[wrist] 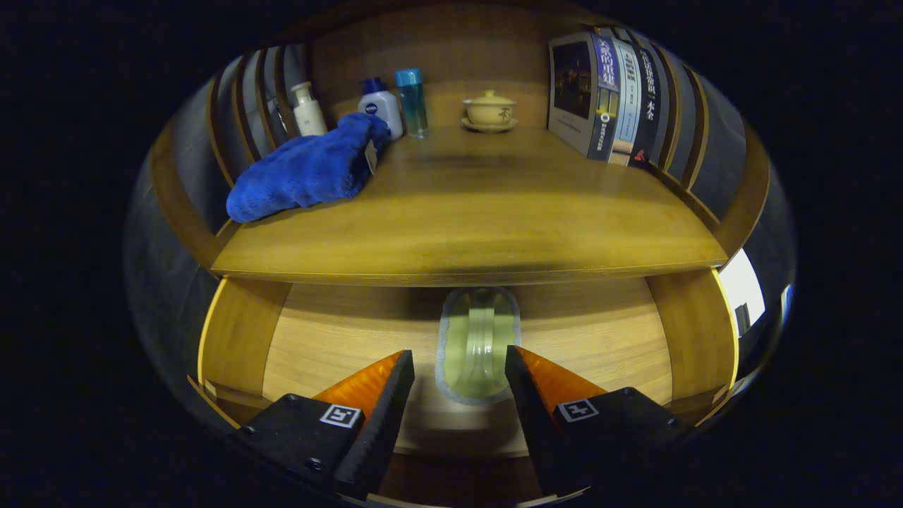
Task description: Pull open the drawer, take out the items inside it, and place them on the countertop above the cabinet.
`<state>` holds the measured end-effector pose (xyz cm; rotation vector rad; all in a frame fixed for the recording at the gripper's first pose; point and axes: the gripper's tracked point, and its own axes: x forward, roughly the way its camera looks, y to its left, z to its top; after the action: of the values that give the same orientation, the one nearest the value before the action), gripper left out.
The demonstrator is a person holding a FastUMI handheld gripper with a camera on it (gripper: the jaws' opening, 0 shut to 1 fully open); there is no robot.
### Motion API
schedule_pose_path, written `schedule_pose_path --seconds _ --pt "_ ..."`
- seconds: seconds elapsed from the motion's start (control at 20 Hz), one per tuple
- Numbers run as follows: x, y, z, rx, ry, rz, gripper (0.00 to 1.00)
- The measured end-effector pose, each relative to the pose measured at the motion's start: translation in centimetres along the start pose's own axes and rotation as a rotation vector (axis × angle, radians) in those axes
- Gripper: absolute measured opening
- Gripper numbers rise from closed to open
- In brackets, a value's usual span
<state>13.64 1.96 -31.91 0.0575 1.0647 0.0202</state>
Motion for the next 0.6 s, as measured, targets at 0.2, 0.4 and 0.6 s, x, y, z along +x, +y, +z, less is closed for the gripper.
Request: schedule_pose_path --seconds 0.2,0.4,0.6 --pt "1.1 -0.2 -0.8 0.038 0.016 0.0 0.8" --pt "1.5 -0.7 -0.5 0.025 0.005 -0.02 0.46" --pt "1.0 -0.2 -1.0 0.029 0.001 0.019 0.31"
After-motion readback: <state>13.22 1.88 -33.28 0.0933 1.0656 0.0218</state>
